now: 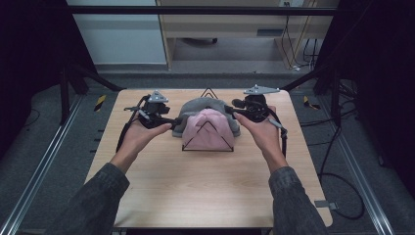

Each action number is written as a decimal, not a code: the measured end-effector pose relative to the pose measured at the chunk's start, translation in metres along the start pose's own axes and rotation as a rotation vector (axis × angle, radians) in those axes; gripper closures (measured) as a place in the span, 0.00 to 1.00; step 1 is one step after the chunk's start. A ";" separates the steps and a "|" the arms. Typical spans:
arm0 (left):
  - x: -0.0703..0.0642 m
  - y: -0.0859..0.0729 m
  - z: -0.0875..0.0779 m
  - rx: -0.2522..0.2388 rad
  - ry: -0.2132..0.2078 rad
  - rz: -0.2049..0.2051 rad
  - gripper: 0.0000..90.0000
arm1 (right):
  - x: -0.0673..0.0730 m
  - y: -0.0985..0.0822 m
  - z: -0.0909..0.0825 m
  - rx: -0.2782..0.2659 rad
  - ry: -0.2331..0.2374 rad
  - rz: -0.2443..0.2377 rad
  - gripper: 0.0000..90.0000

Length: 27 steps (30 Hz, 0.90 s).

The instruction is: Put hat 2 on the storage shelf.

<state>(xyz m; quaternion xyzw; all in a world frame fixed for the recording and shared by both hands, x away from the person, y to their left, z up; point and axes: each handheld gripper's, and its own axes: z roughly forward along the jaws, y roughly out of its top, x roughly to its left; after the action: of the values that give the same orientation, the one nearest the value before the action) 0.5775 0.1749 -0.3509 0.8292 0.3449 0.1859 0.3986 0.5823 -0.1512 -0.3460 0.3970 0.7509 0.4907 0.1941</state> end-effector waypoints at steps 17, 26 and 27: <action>-0.024 -0.029 -0.036 0.024 -0.093 0.049 0.05 | 0.029 -0.014 -0.042 0.083 -0.031 -0.074 0.07; -0.024 -0.072 -0.045 0.091 -0.080 0.073 0.05 | 0.036 -0.054 -0.067 0.124 -0.042 -0.104 0.10; -0.023 -0.076 -0.045 0.100 -0.080 0.074 0.05 | 0.035 -0.060 -0.069 0.130 -0.041 -0.099 0.10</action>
<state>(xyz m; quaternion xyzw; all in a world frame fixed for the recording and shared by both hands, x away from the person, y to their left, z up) 0.5028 0.2158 -0.3837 0.8670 0.3066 0.1498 0.3631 0.4895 -0.1761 -0.3651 0.3810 0.7958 0.4225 0.2074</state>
